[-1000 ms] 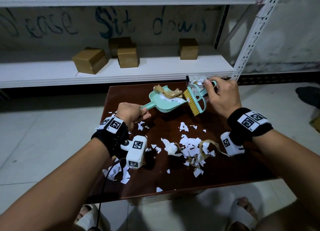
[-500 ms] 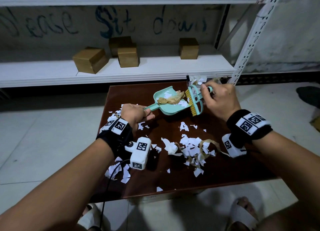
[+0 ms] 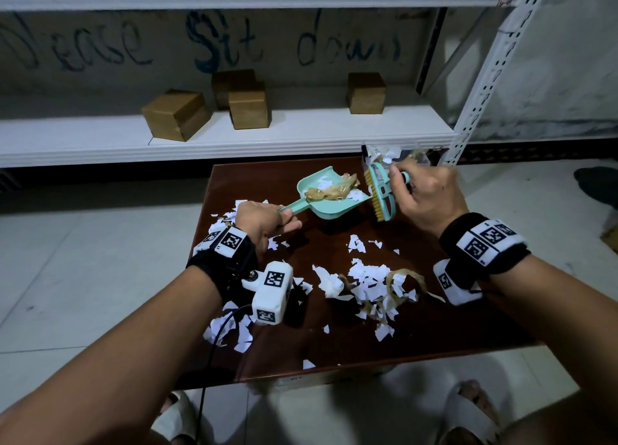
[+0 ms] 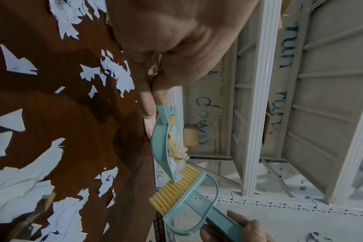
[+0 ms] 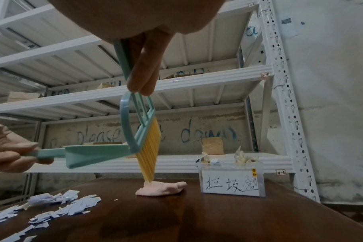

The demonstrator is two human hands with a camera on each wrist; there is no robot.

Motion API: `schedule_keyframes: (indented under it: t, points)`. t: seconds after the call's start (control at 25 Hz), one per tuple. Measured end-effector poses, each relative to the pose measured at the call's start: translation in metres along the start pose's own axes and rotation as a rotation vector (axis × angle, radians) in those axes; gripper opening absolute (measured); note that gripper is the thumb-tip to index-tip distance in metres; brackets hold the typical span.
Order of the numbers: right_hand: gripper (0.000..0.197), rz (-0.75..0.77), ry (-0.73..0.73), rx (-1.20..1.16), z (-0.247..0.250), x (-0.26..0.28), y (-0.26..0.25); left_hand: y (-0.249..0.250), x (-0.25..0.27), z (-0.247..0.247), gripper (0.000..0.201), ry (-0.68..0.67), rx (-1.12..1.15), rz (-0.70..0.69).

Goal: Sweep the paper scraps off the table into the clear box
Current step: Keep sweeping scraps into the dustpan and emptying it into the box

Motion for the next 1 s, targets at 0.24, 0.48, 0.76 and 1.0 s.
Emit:
schedule_keyframes:
  t: [0.24, 0.48, 0.76, 1.0]
  points:
    - [0.023, -0.014, -0.053, -0.021, -0.011, 0.005, 0.004, 0.002, 0.002, -0.002, 0.014, -0.011, -0.012, 0.017]
    - [0.019, -0.017, -0.026, -0.027, -0.006, 0.004, 0.004, 0.006, 0.005, -0.002, 0.013, -0.006, -0.003, 0.037]
    - [0.022, -0.024, -0.020, -0.042, -0.004, 0.005, 0.003, 0.005, 0.001, 0.001, 0.012, 0.022, -0.008, 0.027]
    - [0.028, 0.001, -0.114, -0.078, -0.014, 0.009, 0.003, 0.001, 0.000, -0.004, 0.014, 0.018, -0.009, 0.032]
Point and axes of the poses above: each hand's wrist, its own x-axis away from the middle knuckle, its own z-axis out of the back of the hand, y = z × x, the point moved 8 cm from there along -x, towards the middle knuckle, and after that the axes turned 2 degrees about -y, right-handed, at the moved point
